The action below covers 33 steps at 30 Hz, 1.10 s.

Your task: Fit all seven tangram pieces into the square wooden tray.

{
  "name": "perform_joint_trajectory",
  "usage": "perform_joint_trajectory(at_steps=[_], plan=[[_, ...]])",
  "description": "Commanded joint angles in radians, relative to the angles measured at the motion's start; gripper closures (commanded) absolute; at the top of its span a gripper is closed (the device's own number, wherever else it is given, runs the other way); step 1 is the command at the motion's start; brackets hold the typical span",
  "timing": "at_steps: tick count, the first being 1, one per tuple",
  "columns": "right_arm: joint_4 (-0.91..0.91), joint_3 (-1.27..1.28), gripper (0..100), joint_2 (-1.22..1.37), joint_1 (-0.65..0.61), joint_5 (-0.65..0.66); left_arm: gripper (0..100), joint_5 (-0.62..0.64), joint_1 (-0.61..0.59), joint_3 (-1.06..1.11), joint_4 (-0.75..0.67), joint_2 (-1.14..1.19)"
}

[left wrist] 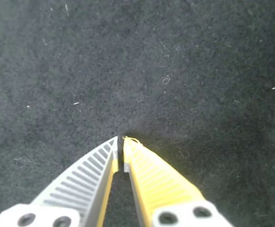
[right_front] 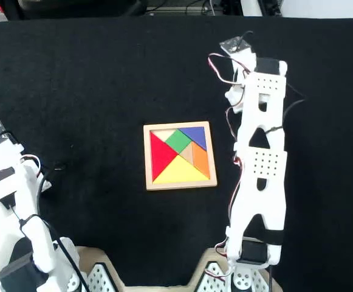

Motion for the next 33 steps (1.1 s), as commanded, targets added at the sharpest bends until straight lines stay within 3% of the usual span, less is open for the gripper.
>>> perform_joint_trajectory(at_steps=[1,5,11,16,28,33], plan=[[0.049,-0.094,91.3,-0.041,-0.009,0.009,97,0.005,0.012,-0.002,-0.012,-0.032],[0.052,-0.097,88.1,-0.041,-0.008,0.009,97,0.005,0.012,-0.002,-0.012,-0.032],[0.104,-0.125,91.2,-0.062,-0.032,0.017,97,0.005,0.012,-0.002,-0.012,-0.032],[0.107,-0.076,91.3,-0.124,-0.072,0.106,97,0.005,0.012,-0.002,-0.012,-0.034],[0.098,0.538,91.1,-0.529,-0.233,0.324,97,0.005,0.012,-0.002,-0.012,-0.034],[0.014,0.751,91.0,-0.625,-0.319,0.420,97,0.005,0.012,-0.002,-0.012,-0.034]])
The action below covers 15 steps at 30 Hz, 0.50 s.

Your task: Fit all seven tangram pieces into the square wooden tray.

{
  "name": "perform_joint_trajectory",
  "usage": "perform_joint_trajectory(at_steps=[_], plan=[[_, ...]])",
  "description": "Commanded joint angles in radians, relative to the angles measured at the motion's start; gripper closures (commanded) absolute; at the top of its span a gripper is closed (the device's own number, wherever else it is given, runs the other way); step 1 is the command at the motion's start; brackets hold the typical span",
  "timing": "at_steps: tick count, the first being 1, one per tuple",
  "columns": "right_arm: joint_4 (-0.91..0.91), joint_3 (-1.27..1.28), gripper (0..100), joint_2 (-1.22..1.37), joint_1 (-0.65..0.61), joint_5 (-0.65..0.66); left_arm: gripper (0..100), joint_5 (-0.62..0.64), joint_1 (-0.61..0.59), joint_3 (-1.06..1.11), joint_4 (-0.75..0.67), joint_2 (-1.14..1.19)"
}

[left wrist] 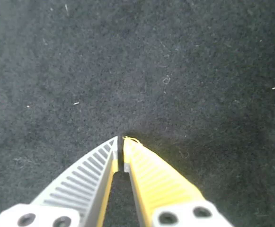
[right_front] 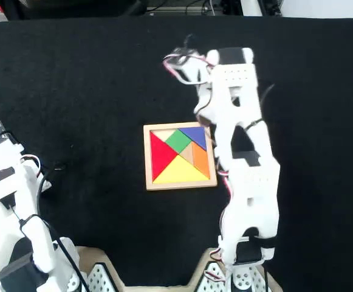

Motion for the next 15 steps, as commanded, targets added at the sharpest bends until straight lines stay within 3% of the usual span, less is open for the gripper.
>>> perform_joint_trajectory(at_steps=[1,6,15], plan=[[-0.057,0.113,91.0,-0.117,-0.077,0.060,97,0.005,0.012,-0.002,-0.012,-0.034],[-0.150,0.217,91.0,-0.134,-0.193,0.081,97,0.005,0.012,-0.002,-0.012,-0.035],[-0.301,0.272,91.0,-0.131,-0.290,0.098,97,0.005,0.012,-0.002,-0.012,-0.035]])
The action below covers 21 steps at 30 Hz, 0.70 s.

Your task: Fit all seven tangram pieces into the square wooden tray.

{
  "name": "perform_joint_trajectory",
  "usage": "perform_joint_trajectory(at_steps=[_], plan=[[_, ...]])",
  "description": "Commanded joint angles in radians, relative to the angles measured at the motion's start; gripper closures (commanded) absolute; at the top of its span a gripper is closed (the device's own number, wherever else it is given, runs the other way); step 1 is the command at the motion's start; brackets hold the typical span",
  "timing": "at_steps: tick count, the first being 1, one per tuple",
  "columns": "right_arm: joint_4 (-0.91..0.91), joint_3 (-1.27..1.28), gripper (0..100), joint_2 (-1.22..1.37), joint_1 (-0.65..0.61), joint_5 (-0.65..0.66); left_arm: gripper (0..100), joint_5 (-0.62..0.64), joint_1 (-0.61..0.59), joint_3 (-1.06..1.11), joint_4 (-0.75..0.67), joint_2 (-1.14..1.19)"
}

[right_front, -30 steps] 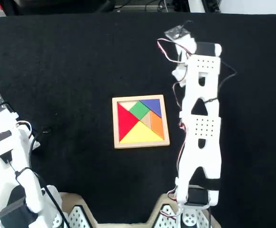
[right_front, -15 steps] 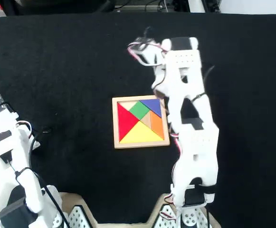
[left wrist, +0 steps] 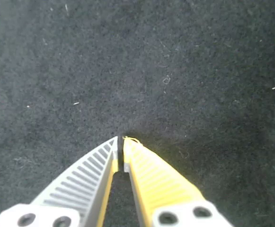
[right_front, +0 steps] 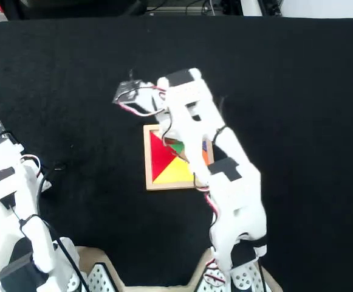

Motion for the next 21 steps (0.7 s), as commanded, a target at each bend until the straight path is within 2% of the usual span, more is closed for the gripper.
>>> perform_joint_trajectory(at_steps=[1,7,12,17,21], plan=[[-0.041,-0.004,91.0,-0.071,-0.034,0.014,97,0.005,0.012,-0.002,-0.012,-0.035],[-0.061,-0.047,91.0,-0.002,-0.040,0.011,97,0.005,0.012,-0.002,-0.012,-0.035],[0.005,-0.151,90.5,0.096,-0.028,0.006,97,0.005,0.012,-0.002,-0.012,-0.035],[0.072,-0.266,80.4,0.157,-0.026,-0.037,97,0.005,0.012,-0.002,-0.012,-0.035],[0.103,-0.309,78.6,0.170,-0.028,-0.046,97,0.005,0.012,-0.002,-0.012,-0.035]])
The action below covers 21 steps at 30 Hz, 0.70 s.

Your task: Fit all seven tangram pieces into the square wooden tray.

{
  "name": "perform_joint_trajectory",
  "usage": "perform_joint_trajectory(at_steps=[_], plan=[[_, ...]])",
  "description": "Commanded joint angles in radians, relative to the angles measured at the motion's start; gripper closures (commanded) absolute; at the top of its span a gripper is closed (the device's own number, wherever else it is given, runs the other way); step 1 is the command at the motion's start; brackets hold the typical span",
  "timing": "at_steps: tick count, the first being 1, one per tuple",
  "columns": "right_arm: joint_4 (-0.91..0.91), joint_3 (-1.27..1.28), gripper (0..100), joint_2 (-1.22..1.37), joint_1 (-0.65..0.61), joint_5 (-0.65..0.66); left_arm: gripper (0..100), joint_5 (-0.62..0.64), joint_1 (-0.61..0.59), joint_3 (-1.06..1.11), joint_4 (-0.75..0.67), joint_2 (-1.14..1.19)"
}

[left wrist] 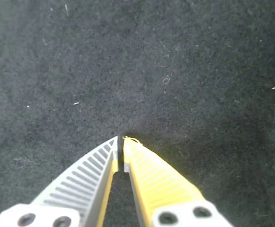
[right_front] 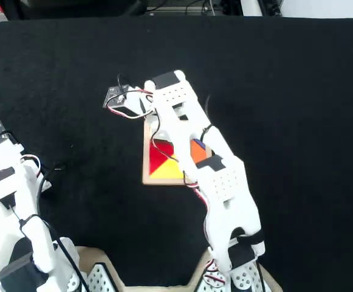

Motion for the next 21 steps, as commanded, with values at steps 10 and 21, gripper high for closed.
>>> perform_joint_trajectory(at_steps=[10,21], plan=[[0.121,-0.246,78.6,-0.013,0.011,-0.038,97,0.005,0.012,-0.002,-0.012,-0.035],[0.115,-0.291,98.2,0.036,0.080,-0.166,97,0.005,0.012,-0.002,-0.012,-0.035]])
